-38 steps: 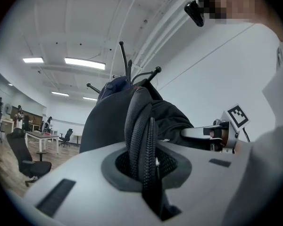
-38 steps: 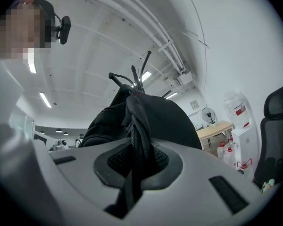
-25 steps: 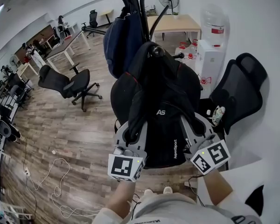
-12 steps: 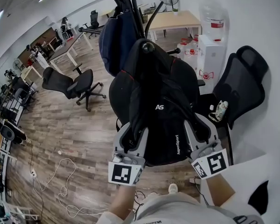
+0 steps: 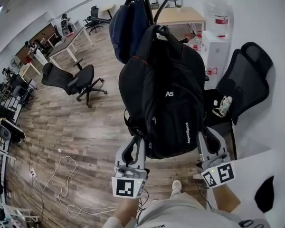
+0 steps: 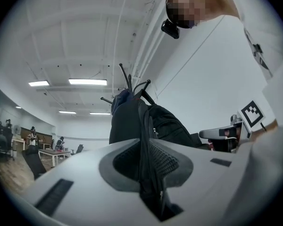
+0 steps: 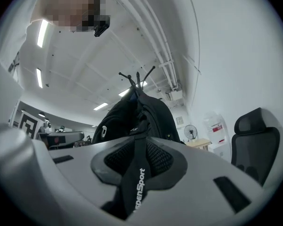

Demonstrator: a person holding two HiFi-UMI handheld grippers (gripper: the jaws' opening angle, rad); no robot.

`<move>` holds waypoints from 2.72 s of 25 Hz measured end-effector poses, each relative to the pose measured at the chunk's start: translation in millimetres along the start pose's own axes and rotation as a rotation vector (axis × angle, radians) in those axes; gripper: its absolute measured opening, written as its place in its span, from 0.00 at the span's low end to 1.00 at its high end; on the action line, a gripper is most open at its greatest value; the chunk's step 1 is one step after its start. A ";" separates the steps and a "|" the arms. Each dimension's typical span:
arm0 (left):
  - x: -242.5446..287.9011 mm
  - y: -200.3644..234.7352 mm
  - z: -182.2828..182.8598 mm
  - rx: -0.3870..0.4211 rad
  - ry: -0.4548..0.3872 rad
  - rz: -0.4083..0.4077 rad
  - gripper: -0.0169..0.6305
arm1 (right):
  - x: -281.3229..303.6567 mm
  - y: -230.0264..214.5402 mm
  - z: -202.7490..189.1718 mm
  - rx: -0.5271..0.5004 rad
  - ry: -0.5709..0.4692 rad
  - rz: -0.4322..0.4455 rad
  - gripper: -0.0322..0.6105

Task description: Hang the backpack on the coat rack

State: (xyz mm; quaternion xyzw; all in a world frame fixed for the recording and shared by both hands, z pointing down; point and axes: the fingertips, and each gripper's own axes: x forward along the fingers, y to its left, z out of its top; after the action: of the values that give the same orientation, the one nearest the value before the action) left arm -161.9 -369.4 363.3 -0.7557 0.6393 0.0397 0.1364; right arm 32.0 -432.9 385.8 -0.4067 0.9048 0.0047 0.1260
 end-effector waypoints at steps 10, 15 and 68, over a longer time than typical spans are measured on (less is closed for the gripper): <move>-91.3 0.0 -6.8 -0.098 -0.029 -0.131 0.09 | -66.8 88.0 -8.6 -0.034 0.029 -0.113 0.16; -145.6 -13.3 -6.3 -0.154 0.007 -0.211 0.07 | -114.1 136.7 -11.9 -0.051 0.048 -0.165 0.16; -316.1 -130.0 30.5 -0.172 0.111 -0.154 0.05 | -343.7 181.5 10.7 -0.030 0.188 -0.175 0.07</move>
State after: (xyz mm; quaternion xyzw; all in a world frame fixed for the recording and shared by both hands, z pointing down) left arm -88.1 -40.7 428.3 -0.8124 0.5803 0.0421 0.0382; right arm 119.7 -57.7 438.1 -0.4846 0.8735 -0.0308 0.0347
